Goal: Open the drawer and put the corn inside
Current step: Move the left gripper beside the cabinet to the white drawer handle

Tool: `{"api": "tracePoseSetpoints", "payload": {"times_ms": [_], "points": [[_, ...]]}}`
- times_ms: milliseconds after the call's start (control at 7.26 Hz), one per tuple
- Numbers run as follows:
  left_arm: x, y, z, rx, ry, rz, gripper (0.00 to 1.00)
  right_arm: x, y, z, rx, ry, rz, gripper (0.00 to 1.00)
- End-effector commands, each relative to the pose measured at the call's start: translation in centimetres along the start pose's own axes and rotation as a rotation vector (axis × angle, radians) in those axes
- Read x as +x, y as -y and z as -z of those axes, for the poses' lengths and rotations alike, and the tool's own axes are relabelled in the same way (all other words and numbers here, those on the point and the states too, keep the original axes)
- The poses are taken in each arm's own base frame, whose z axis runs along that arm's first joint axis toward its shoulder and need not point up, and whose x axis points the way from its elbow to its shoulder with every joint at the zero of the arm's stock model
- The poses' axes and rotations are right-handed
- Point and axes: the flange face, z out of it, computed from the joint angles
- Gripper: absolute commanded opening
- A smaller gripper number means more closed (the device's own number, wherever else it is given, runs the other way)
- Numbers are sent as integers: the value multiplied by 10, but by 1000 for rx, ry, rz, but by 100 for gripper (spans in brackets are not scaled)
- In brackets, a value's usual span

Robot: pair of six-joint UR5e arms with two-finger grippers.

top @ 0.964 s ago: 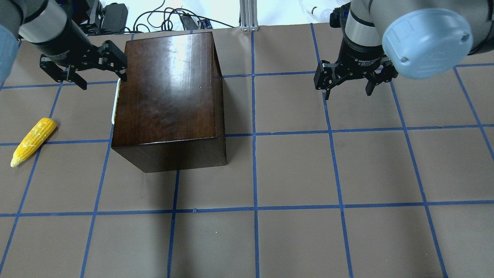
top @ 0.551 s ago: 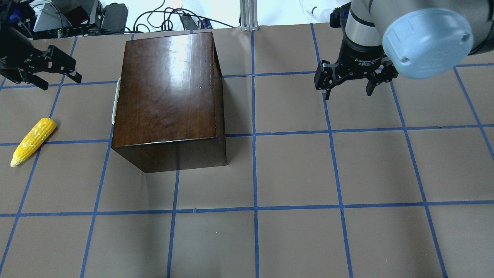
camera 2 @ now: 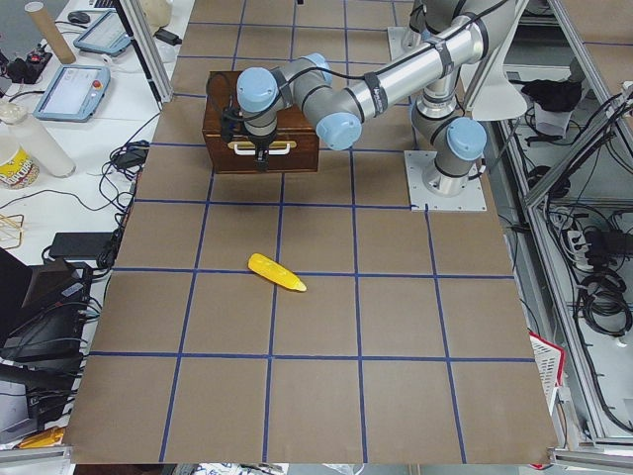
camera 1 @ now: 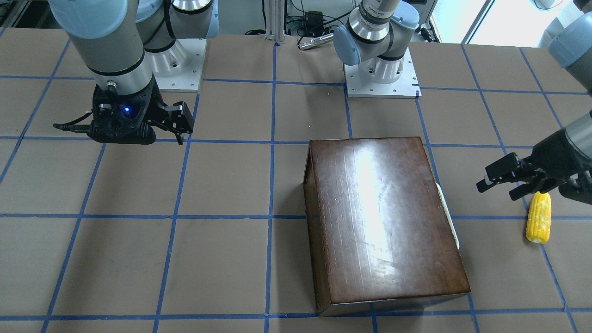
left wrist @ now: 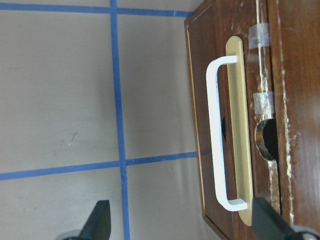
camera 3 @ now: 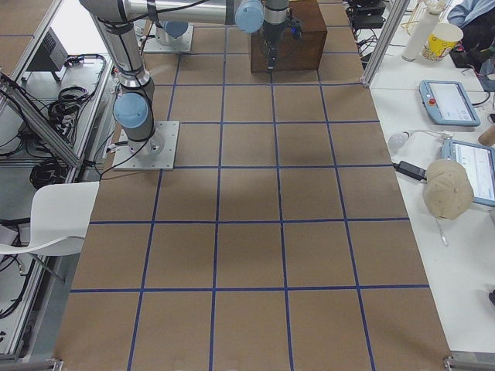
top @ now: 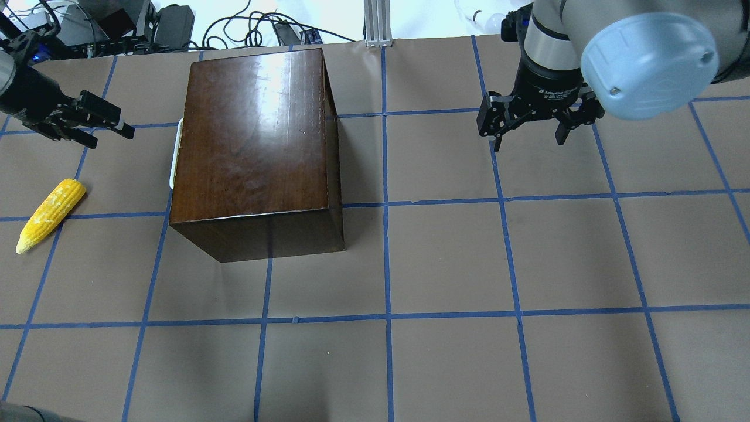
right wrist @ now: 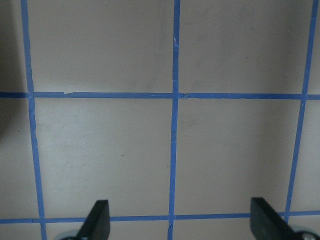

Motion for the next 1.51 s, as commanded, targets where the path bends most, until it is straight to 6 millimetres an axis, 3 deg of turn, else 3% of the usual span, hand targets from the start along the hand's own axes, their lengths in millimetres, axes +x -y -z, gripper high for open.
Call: {"api": "tracePoseSetpoints", "payload": {"times_ms": [0,413,1101,1377], "points": [[-19,12,-37,-11,-61,-28,100,0,0,-1,-1,1,0,100],[-29,20,-68,-18,-144,15,100,0,0,0,-1,1,0,100],[-31,25,-92,-29,-220,44,100,0,0,-1,-3,1,0,100],[-32,17,-107,-50,-241,57,100,0,0,0,-1,1,0,100]]}}
